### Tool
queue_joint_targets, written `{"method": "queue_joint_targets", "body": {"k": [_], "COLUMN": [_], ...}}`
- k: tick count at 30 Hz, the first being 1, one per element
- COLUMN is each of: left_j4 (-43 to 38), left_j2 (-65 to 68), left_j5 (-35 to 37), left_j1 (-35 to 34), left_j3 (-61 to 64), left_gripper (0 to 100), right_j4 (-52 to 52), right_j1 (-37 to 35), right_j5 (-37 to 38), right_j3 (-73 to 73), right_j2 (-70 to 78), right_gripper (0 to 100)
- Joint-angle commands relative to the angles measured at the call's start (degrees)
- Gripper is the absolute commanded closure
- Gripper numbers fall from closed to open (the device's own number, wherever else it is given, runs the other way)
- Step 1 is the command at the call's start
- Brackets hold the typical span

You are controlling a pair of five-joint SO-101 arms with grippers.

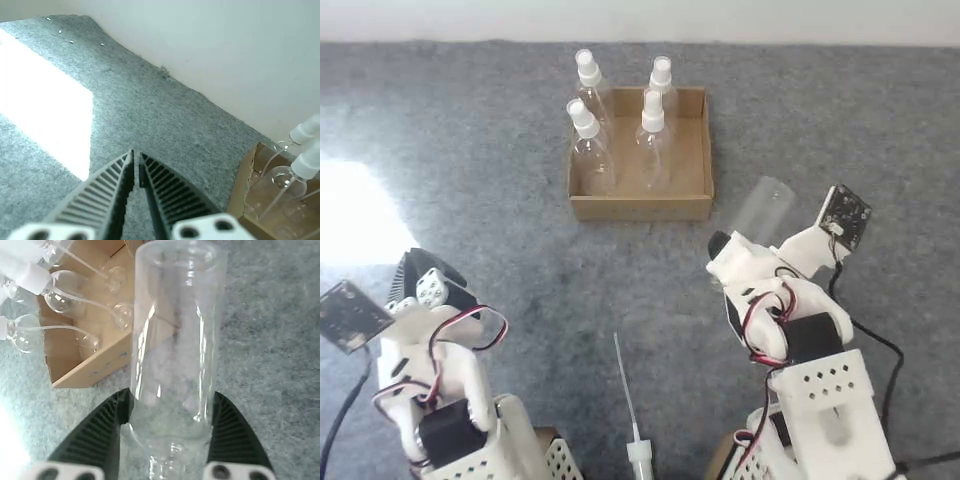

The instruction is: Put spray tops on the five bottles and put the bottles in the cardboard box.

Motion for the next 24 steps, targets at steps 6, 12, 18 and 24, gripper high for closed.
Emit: {"method": "queue_joint_targets", "body": {"k": [6, 12, 18, 24], "left_j4": [-1.49, -1.49, -1.49, -1.49], "left_j2": [-1.05, -1.05, -1.05, -1.05], "left_j5": [-0.26, -0.26, -0.26, -0.26], "left_j1": [0.18, 0.18, 0.18, 0.18], "left_j3": [-0.4, -0.4, -0.4, -0.4], "left_gripper": [99, 99, 99, 99], "right_j4": [-1.27, -1.27, -1.27, -1.19], "right_j1": [0.31, -4.0, -7.34, -6.99], "right_j5": [-0.62, -0.44, -0.44, -0.44], "right_j3": [-0.7, -0.62, -0.62, -0.62], "right_j2": [-1.45, -0.92, -0.92, -1.45], "right_gripper": [88.1, 77.2, 69.1, 69.1]}}
